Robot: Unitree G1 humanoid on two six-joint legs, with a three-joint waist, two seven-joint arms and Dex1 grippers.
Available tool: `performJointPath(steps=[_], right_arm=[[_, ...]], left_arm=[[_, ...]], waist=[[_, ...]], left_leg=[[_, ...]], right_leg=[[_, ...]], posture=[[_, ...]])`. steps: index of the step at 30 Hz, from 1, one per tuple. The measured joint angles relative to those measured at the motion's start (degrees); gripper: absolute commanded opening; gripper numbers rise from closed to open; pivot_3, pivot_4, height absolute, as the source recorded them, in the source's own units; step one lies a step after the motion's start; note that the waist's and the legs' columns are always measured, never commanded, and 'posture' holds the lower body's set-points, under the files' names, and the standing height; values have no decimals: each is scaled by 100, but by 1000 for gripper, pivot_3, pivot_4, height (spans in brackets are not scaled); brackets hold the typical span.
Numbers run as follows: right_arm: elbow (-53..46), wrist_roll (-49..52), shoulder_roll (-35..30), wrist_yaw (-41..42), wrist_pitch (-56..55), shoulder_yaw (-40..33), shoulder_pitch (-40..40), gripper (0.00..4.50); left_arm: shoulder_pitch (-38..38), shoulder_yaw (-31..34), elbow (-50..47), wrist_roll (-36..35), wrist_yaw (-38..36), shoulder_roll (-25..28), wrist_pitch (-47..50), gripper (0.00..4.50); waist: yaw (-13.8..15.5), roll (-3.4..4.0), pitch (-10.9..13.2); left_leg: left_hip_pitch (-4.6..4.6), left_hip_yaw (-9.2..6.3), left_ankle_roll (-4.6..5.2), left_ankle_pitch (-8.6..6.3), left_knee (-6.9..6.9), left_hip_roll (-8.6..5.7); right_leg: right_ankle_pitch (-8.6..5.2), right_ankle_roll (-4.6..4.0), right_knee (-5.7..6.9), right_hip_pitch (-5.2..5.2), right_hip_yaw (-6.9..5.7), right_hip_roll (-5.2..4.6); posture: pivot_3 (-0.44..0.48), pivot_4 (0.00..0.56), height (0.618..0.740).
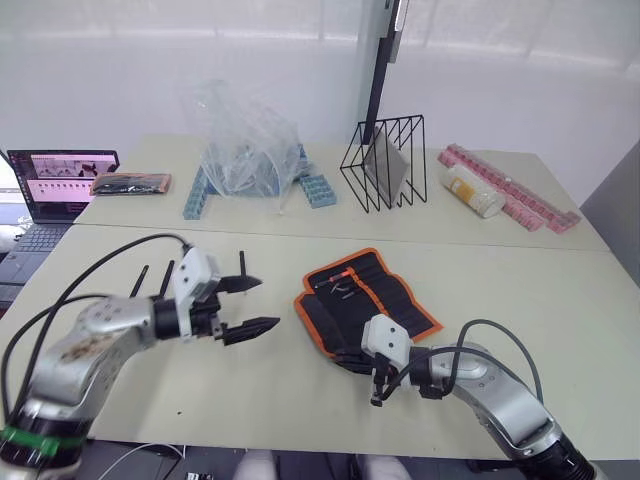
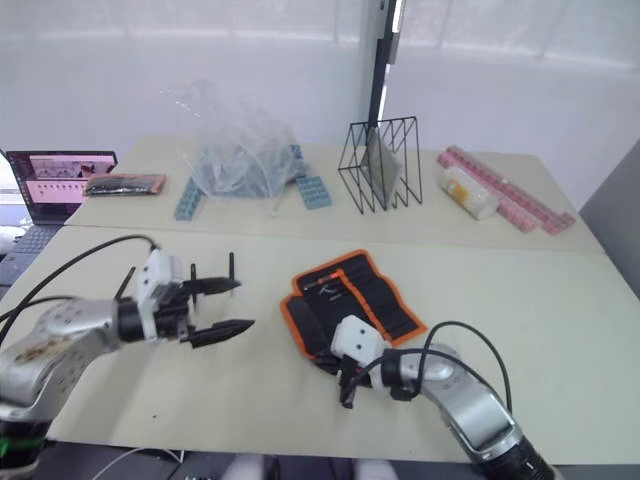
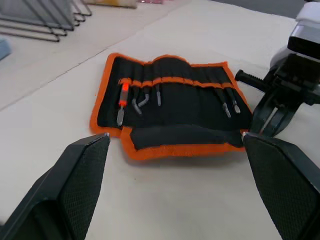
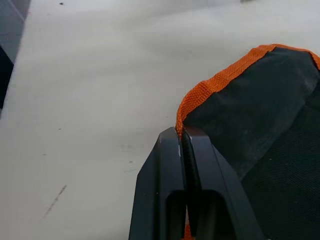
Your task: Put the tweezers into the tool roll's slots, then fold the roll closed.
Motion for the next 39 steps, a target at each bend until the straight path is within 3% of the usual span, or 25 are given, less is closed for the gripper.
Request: performJointPath(steps=[4,9,10,17,22,39], right_arm=[[2,16,55,150,-1,89,-20,111],[3,39,77,216,0,93,-12,111],[3,39,76,216,0,91,3,0],[-16,46,54,215,29,84,87,0],[-55,48,46,217,30,83,111,0],[-184,379,-165,338,546,-48,137,0]], left_arm=[[-769,-525,697,138,-365,-538,22,4500],[-955,-875,1338,447,-497,-912,5,4500],[-961,-915,1446,491,-499,-971,3,3956],[-1167,-926,1732,700,-499,-1266,-95,1725],[-1217,-1207,1982,1229,-453,-1349,-305,25],[-1303,-1632,2858,2468,-263,-1706,-1582,25]], waist=[[-17,-1,0],[-88,-1,0],[-86,-1,0],[-66,-2,0],[-67,-2,0],[-43,-1,-5]], left_leg=[[-8,-3,8,-4,2,-1],[-8,-10,17,-9,2,0],[-8,-10,17,-9,3,0],[-14,-13,17,-9,8,-3],[-12,-14,18,-9,8,-4],[1,-15,18,-9,10,-7]], right_leg=[[-1,5,0,-4,3,1],[-3,6,2,-6,5,8],[-3,6,2,-5,5,7],[-3,8,2,-3,6,7],[-4,8,3,-3,7,8],[-4,9,3,16,10,7]], posture=[[0,150,720],[0,150,720],[0,150,720],[0,150,720],[0,150,720],[0,150,720]])
